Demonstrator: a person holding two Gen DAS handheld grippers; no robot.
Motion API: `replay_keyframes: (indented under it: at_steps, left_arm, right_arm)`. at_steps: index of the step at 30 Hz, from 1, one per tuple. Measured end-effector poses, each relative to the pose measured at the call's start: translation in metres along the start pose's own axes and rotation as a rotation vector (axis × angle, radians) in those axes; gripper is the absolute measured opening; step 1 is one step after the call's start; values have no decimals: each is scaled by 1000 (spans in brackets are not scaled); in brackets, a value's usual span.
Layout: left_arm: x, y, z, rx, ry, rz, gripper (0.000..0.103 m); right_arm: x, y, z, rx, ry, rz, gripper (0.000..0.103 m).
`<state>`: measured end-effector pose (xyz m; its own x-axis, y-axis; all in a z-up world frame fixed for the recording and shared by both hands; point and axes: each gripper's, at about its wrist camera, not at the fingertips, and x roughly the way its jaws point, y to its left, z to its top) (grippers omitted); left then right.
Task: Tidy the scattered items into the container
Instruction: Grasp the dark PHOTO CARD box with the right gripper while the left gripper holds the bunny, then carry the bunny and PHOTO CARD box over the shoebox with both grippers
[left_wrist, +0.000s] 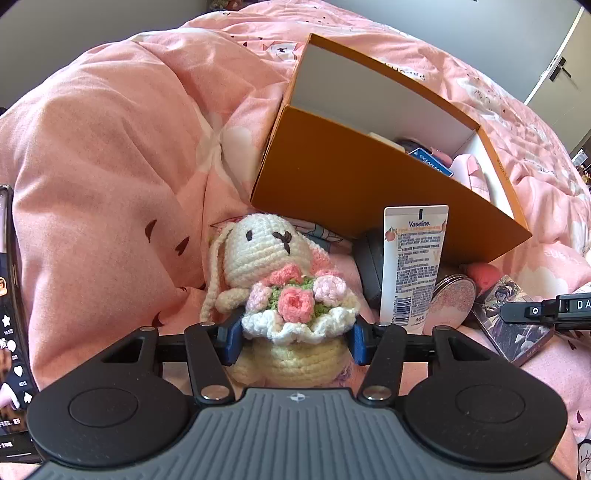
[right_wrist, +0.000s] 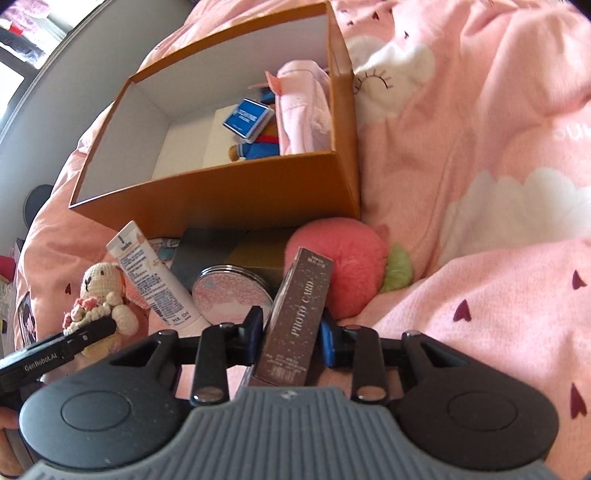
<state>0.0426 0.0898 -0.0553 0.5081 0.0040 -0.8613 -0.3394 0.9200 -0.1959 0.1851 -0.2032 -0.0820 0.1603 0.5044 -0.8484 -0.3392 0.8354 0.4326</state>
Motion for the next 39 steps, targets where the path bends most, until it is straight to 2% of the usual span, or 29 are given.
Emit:
replay_keyframes:
  at_steps: [12, 20, 29, 34, 39]
  left_arm:
    - [-33, -5, 10, 30, -98, -58, 61]
    - [-70, -11, 27, 50, -210, -126, 61]
    - [-90, -23, 62, 88, -339, -153, 61]
    - [-90, -27, 80, 96, -377, -161, 61]
    - [-82, -38, 98, 147, -396, -152, 61]
  right_arm:
    - [-33, 29, -4, -154, -88, -20, 26]
    - [-72, 45, 4, -198, -209, 15, 25]
    - [-107, 59, 31, -199, -371, 69, 25]
    - [-114, 65, 53, -191, -422, 88, 25]
    - [-110, 72, 75, -193, -451, 99, 25]
